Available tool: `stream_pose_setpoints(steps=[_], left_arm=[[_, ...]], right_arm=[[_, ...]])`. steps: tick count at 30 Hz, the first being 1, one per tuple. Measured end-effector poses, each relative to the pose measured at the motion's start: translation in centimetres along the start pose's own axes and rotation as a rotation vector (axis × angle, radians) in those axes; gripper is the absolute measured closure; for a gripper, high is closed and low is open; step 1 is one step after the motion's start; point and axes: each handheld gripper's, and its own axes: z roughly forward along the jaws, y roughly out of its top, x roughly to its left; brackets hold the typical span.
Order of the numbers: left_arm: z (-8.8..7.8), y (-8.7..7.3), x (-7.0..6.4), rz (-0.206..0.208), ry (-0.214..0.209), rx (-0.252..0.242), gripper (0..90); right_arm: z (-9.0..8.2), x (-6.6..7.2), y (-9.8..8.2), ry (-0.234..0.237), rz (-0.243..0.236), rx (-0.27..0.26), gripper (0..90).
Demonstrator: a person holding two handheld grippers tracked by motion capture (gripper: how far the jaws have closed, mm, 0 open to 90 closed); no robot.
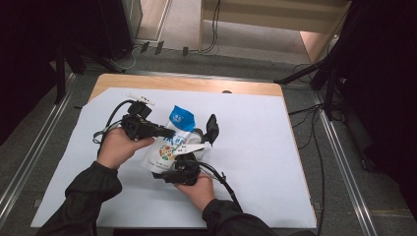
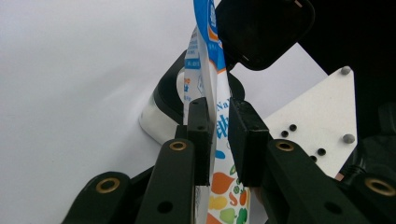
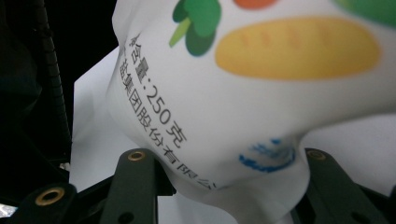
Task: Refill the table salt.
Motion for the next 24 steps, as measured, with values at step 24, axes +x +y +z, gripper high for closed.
stream_pose_setpoints(steps=[24], left_arm=[[-3.3,0.0,-0.9,0.073,-0.059,-0.046,89.9]], right_arm=[[-0.8,0.1,-0.3,-0.043,0.007,-0.012,62.8]])
